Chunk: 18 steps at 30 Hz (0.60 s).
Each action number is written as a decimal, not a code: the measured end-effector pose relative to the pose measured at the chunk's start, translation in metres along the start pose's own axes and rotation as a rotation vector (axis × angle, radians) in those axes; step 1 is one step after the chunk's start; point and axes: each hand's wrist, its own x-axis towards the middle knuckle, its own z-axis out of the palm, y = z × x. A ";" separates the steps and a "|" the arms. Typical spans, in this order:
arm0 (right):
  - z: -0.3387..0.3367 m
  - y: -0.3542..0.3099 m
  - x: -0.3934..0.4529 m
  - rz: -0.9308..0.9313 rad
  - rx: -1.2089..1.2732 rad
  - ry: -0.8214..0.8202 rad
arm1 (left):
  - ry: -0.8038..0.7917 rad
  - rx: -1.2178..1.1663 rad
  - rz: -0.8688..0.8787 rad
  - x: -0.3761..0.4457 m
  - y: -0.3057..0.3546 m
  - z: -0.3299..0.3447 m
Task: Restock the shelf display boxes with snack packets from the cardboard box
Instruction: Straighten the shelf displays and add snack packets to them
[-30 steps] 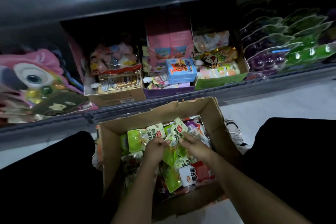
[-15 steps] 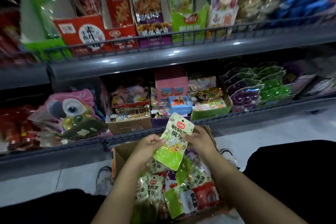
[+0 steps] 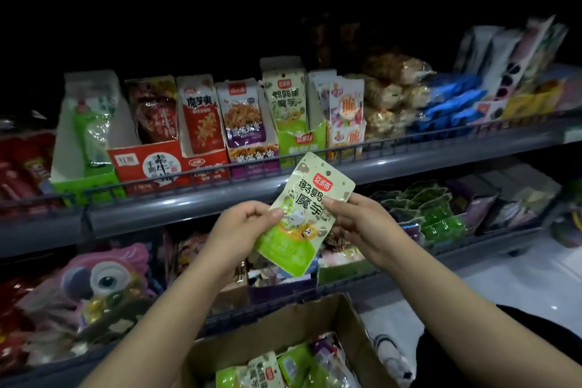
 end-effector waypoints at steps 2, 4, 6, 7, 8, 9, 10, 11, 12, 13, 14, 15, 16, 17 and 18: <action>0.002 -0.015 0.004 -0.035 -0.011 -0.013 | 0.056 -0.032 0.049 0.006 0.006 0.002; 0.003 -0.032 0.010 -0.076 -0.029 0.001 | 0.105 -0.050 0.103 0.015 0.013 0.005; 0.005 -0.050 0.018 -0.118 -0.080 0.023 | 0.150 -0.021 0.168 0.024 0.019 0.008; 0.006 -0.060 0.023 -0.139 -0.104 0.031 | 0.178 0.006 0.208 0.028 0.021 0.008; 0.007 -0.070 0.027 -0.158 -0.128 0.035 | 0.209 0.029 0.249 0.033 0.022 0.008; 0.008 -0.080 0.031 -0.173 -0.162 0.034 | 0.235 0.041 0.286 0.037 0.024 0.008; 0.008 -0.089 0.035 -0.188 -0.207 0.032 | 0.255 0.047 0.324 0.041 0.026 0.008; 0.009 -0.099 0.040 -0.206 -0.256 0.034 | 0.274 0.068 0.367 0.046 0.028 0.008; 0.010 -0.109 0.044 -0.231 -0.309 0.048 | 0.304 0.128 0.420 0.051 0.029 0.008; 0.010 -0.119 0.050 -0.266 -0.359 0.073 | 0.346 0.229 0.481 0.056 0.029 0.008; 0.011 -0.130 0.056 -0.305 -0.400 0.105 | 0.385 0.350 0.549 0.061 0.029 0.008; 0.012 -0.142 0.062 -0.342 -0.431 0.136 | 0.410 0.465 0.614 0.065 0.029 0.008; 0.013 -0.154 0.068 -0.376 -0.459 0.167 | 0.411 0.564 0.652 0.069 0.030 0.009; 0.014 -0.165 0.075 -0.408 -0.482 0.195 | 0.385 0.642 0.661 0.073 0.032 0.009; 0.016 -0.176 0.081 -0.439 -0.499 0.219 | 0.346 0.705 0.651 0.077 0.032 0.010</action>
